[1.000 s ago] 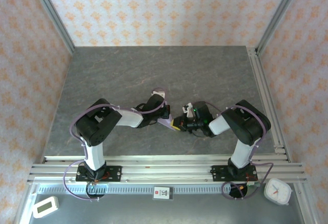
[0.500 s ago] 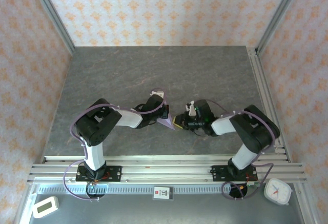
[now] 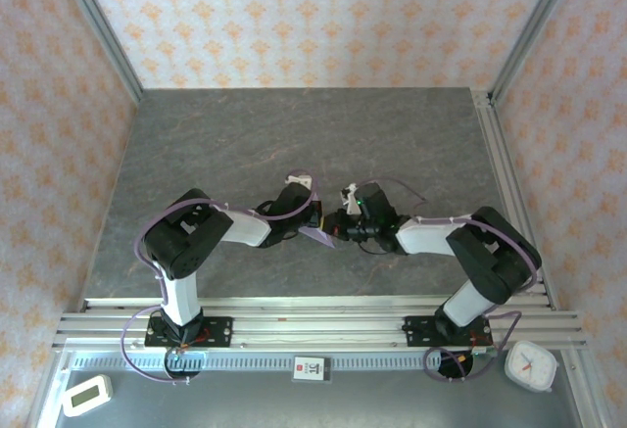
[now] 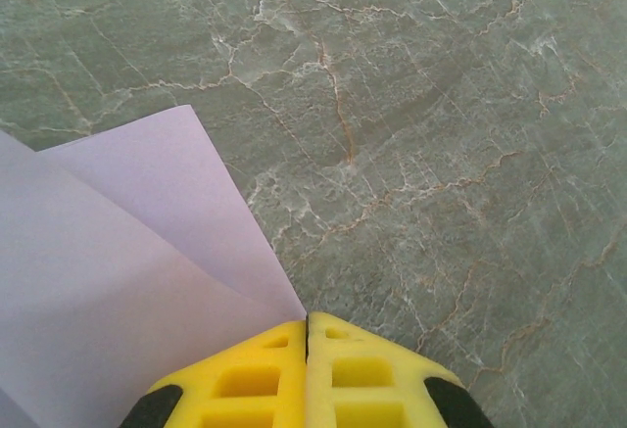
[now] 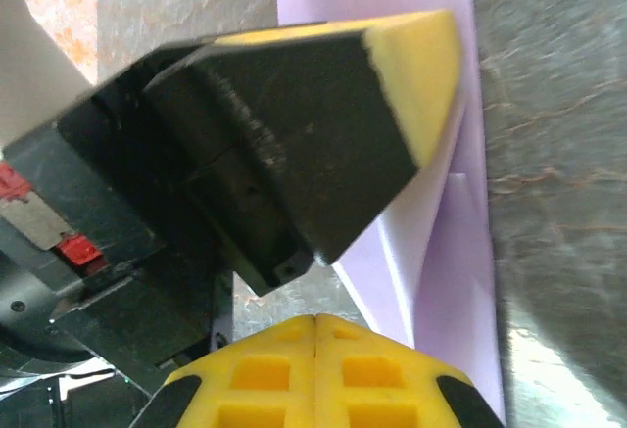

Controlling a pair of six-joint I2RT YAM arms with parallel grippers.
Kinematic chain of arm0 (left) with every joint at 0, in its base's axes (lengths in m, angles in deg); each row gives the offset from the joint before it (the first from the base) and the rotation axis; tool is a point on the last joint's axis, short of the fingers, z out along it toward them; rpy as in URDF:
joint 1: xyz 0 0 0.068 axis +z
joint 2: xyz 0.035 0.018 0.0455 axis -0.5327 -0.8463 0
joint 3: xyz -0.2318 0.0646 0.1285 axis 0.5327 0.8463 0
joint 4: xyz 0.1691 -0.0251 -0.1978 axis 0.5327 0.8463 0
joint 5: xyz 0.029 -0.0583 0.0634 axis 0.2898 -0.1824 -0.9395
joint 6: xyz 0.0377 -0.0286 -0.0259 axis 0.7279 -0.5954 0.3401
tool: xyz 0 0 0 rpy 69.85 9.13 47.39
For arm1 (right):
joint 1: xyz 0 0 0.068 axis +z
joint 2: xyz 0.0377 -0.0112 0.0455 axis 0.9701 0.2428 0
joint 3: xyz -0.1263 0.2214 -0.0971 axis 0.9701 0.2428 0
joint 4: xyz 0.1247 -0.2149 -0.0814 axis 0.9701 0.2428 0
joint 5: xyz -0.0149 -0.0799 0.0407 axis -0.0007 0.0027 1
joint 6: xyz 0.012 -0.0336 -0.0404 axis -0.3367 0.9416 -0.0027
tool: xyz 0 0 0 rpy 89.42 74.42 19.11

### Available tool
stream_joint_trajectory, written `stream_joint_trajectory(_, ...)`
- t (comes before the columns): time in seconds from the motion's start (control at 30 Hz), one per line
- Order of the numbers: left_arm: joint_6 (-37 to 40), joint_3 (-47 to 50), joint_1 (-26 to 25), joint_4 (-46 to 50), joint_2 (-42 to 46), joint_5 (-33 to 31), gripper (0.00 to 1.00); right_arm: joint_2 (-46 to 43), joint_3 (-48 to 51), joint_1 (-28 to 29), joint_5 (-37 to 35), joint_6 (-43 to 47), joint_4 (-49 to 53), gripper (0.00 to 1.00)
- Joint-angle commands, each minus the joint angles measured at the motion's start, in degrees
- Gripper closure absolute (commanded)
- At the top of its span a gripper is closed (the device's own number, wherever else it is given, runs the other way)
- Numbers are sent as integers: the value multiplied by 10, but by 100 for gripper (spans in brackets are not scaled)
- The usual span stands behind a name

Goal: Fold a paper plane with a square sheet of paper (pick it up from the middle)
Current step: Fourth fold the wing at the center of the table.

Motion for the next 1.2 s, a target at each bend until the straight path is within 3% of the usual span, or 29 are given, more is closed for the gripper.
stream_joint_trajectory(0.0, -5, 17, 11, 36, -15, -13, 100, 18, -22, 14, -15, 14, 9, 100)
stream_joint_trajectory(0.7, -3, 23, 19, 33, -21, -3, 100, 87, 7, -3, -49, -8, -16, 100)
stream_joint_trajectory(1.17, -10, 38, 27, 20, -29, -5, 100, 2, 77, -32, -78, 11, 72, 100)
